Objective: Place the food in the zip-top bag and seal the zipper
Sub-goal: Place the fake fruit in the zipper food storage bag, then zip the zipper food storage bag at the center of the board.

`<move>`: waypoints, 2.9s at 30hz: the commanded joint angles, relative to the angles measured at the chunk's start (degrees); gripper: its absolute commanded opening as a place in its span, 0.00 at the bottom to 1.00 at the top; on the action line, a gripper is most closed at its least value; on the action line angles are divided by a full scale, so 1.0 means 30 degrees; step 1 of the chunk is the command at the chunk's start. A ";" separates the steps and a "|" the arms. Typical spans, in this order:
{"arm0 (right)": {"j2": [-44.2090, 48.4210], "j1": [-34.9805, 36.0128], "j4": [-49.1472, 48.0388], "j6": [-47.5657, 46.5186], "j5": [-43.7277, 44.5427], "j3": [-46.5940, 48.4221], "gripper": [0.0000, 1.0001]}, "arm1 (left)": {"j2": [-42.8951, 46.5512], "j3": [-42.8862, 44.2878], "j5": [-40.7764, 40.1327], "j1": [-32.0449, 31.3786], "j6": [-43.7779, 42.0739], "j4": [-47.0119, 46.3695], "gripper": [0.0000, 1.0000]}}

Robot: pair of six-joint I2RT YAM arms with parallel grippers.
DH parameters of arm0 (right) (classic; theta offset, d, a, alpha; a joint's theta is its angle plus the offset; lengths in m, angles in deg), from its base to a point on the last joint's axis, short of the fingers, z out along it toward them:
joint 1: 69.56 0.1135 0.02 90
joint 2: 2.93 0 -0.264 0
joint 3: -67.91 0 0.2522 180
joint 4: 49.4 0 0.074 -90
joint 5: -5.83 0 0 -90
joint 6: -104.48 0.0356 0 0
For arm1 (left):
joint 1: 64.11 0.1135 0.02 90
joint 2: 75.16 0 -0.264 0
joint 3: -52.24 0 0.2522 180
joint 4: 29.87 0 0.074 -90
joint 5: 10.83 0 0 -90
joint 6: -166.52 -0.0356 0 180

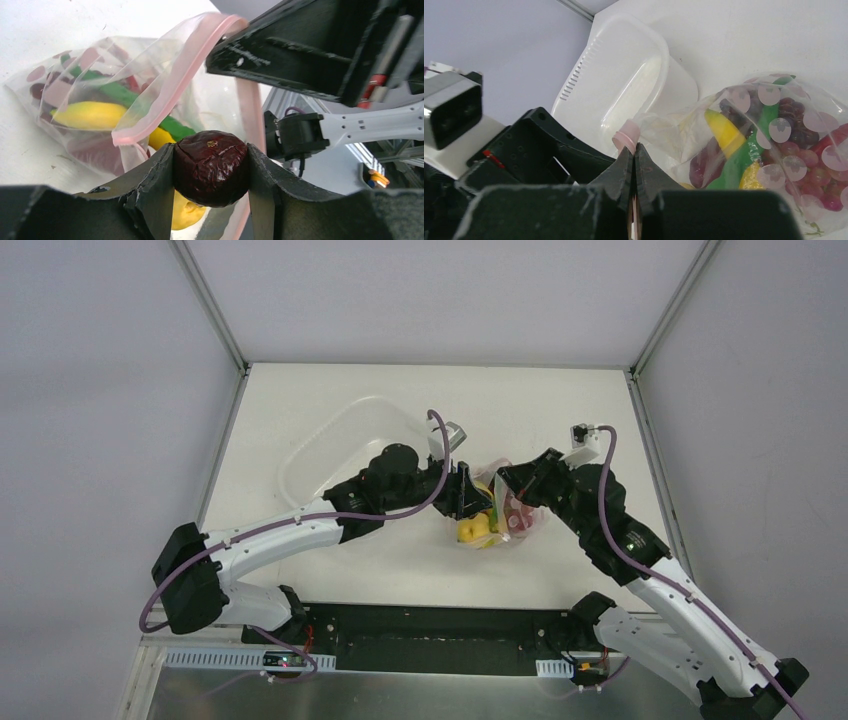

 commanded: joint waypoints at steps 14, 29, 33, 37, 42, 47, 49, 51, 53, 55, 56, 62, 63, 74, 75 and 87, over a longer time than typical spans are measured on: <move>0.1230 -0.0071 -0.1105 0.0746 0.1256 0.0277 0.00 | 0.0408 0.2887 -0.1856 -0.0540 -0.2697 0.2267 0.87; 0.1168 -0.0074 -0.1603 -0.0898 -0.1036 0.0431 0.01 | 0.0203 0.5035 -0.5653 -0.0312 -0.4154 0.9817 0.91; 0.1197 -0.0074 -0.1520 -0.1156 -0.1316 0.0563 0.01 | -0.0957 0.5721 -0.3847 -0.0313 -0.3782 0.9760 0.82; 0.1024 -0.0074 -0.1399 -0.1436 -0.1761 0.0793 0.01 | -0.1538 0.5976 -0.3465 -0.0304 -0.3456 0.9777 0.66; 0.0667 -0.0074 -0.1403 -0.1715 -0.2240 0.0981 0.01 | -0.1768 0.5950 -0.3275 -0.0298 -0.3247 0.9653 0.36; 0.0463 -0.0074 -0.1427 -0.2200 -0.3382 0.1224 0.01 | -0.1914 0.6242 -0.3248 -0.0285 -0.2924 0.9515 0.15; 0.0436 -0.0074 -0.1350 -0.2551 -0.3654 0.1302 0.01 | -0.1879 0.6315 -0.3280 -0.0222 -0.2698 0.9334 0.06; 0.0449 -0.0071 -0.1184 -0.2956 -0.3804 0.1427 0.02 | -0.1817 0.6360 -0.3337 -0.0062 -0.2297 0.9257 0.00; 0.0500 -0.0063 -0.0988 -0.3557 -0.4095 0.1630 0.02 | -0.1756 0.6526 -0.3112 0.0205 -0.1901 0.9262 0.00; 0.0583 -0.0060 -0.0880 -0.4088 -0.4453 0.1805 0.02 | -0.1647 0.6575 -0.2903 0.0487 -0.1531 0.9205 0.00; 0.0633 -0.0065 -0.0846 -0.4340 -0.4649 0.1893 0.02 | -0.1527 0.6616 -0.2869 0.0614 -0.1272 0.9206 0.00; 0.0756 -0.0067 -0.0277 -0.5663 -0.5567 0.2623 0.03 | -0.0366 0.6862 -0.3022 0.1281 0.0512 0.9020 0.00; 0.0728 -0.0073 -0.0210 -0.5782 -0.5616 0.2727 0.04 | -0.0162 0.6991 -0.3098 0.1317 0.0920 0.9011 0.00; 0.0822 -0.0074 -0.0035 -0.6327 -0.6086 0.2812 0.43 | 0.1761 0.7456 -0.5092 0.1440 0.5058 0.9373 0.00; 0.0985 -0.0074 -0.0103 -0.6341 -0.6080 0.2740 0.49 | 0.1976 0.7158 -0.5415 0.1458 0.5436 0.9051 0.00; 0.4848 -0.0074 -0.0552 -0.8092 -0.4657 0.1710 0.76 | 0.2917 0.6188 -0.6188 0.2309 0.7399 0.7734 0.00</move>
